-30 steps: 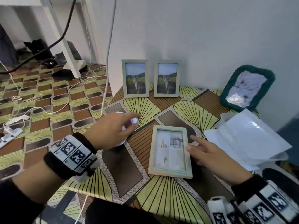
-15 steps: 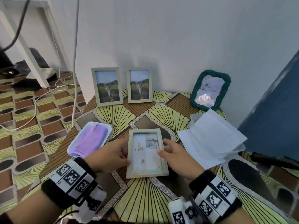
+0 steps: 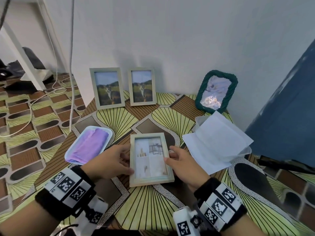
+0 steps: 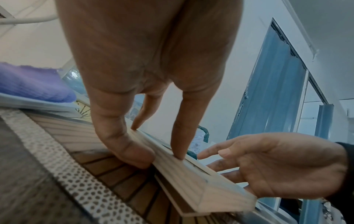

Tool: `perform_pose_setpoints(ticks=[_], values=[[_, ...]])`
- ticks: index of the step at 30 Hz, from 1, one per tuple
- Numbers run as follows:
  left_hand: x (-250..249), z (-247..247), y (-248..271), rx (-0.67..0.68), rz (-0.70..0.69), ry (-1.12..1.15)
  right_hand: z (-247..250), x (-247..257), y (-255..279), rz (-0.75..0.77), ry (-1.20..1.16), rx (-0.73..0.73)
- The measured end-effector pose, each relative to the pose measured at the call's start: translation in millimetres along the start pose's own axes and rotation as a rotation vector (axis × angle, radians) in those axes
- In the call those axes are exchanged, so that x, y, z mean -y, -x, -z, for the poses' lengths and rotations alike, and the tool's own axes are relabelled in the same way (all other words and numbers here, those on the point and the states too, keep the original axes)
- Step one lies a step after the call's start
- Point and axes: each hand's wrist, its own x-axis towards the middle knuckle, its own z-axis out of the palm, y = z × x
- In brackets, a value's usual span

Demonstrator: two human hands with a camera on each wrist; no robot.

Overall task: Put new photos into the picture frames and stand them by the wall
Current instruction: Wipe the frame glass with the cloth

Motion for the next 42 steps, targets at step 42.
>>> perform_pose_setpoints(ticks=[42], values=[[-26, 17, 30, -0.157, -0.002, 0.416, -10, 21, 18, -0.062, -0.602, 0.014]])
